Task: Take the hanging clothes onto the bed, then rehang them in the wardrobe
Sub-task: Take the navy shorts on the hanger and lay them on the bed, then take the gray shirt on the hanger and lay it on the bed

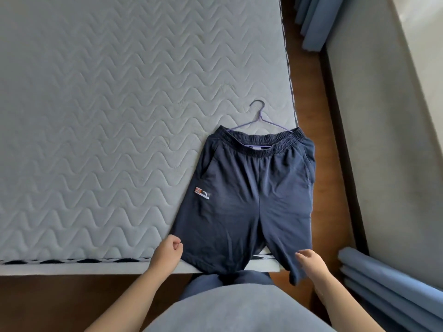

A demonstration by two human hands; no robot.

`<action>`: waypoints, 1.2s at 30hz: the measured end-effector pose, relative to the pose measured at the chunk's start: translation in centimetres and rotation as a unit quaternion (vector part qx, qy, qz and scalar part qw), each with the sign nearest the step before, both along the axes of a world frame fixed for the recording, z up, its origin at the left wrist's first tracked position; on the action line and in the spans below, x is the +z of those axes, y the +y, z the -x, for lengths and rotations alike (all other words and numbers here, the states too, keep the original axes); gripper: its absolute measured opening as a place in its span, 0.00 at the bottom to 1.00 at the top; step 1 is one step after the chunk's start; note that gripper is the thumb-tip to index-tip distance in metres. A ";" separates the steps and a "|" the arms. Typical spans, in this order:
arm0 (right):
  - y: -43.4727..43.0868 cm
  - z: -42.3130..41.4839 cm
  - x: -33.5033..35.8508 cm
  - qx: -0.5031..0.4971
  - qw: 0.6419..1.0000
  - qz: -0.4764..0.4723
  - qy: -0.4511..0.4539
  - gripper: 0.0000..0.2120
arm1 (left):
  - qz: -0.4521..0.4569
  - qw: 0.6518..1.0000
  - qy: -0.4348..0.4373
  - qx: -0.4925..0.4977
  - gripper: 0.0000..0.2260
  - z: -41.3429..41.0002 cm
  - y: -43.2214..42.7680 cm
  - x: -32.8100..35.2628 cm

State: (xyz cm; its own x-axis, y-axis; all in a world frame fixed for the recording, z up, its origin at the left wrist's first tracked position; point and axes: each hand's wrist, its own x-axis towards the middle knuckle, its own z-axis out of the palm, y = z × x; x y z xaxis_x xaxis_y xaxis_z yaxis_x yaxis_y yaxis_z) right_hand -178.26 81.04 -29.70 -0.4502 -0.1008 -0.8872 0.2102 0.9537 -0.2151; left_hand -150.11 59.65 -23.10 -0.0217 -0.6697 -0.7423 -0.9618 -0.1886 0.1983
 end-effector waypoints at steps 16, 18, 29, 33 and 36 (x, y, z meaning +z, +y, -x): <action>-4.2 -3.1 1.5 0.220 0.974 0.019 0.047 0.12 | 0.017 0.981 0.105 0.163 0.07 -11.0 4.4 1.3; -5.5 -6.0 2.0 0.267 0.962 0.023 0.054 0.14 | 0.021 0.970 0.110 0.216 0.07 -15.6 6.4 1.0; -12.8 -31.0 4.7 0.573 0.815 0.066 0.054 0.15 | 0.084 0.788 0.115 0.599 0.12 -42.8 25.6 -2.0; -14.6 -41.0 4.5 0.639 0.763 0.095 0.021 0.09 | 0.071 0.688 0.092 0.716 0.07 -48.6 33.2 -1.9; -16.0 -47.6 5.0 0.676 0.725 0.130 0.015 0.07 | 0.084 0.601 0.097 0.789 0.07 -49.5 37.1 -1.2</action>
